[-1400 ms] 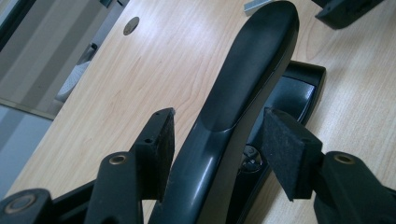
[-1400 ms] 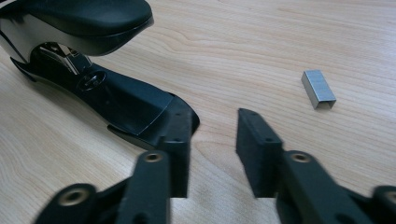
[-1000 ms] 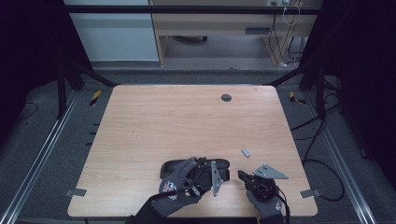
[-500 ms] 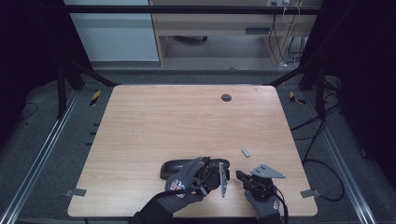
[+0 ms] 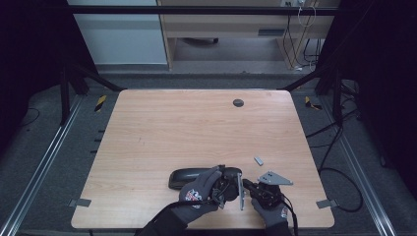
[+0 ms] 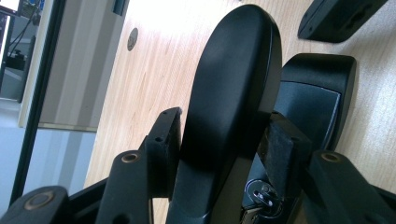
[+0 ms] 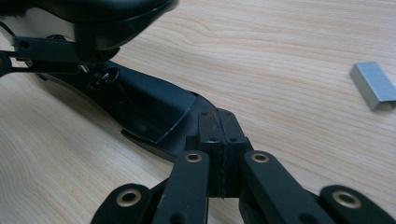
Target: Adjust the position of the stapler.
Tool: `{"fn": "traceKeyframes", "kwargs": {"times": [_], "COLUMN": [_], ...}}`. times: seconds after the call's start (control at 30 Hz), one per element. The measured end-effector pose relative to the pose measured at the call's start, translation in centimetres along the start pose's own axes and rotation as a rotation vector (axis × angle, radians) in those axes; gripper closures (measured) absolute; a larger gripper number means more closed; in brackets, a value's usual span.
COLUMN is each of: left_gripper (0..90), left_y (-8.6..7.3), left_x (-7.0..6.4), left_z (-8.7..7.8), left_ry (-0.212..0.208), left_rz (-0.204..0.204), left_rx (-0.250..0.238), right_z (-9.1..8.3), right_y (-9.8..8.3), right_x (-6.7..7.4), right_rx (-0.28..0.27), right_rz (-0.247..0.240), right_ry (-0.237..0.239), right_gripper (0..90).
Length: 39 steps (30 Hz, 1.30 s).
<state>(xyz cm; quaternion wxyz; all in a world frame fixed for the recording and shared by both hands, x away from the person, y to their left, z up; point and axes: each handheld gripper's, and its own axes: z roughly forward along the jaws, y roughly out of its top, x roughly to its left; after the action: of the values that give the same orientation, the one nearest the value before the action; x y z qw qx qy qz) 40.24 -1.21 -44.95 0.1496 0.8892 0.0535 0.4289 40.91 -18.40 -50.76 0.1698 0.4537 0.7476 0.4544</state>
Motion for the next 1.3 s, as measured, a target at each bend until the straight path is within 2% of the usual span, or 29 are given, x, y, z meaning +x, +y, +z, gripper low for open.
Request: {"fn": "traceKeyframes", "kwargs": {"times": [0.3, 0.73, 1.3], "left_gripper": [52.7, 54.3, 54.9], "left_y": [0.1, 0.2, -0.1], "left_x": [-0.3, -0.8, -0.8], "left_z": [0.1, 0.3, 0.1], "left_ry": [0.029, 0.077, 0.084], "left_rz": [0.025, 0.049, 0.037], "left_rx": [0.009, 0.015, -0.006], "right_z": [1.1, 1.6, 1.7], "right_y": [0.3, 0.6, 0.6], "right_x": [0.7, 1.0, 1.3], "right_rx": [0.000, 0.000, -0.001], "right_rz": [0.012, 0.029, 0.028], "right_ry": [0.040, 0.060, 0.051], "right_gripper": [90.0, 90.0, 90.0]}}
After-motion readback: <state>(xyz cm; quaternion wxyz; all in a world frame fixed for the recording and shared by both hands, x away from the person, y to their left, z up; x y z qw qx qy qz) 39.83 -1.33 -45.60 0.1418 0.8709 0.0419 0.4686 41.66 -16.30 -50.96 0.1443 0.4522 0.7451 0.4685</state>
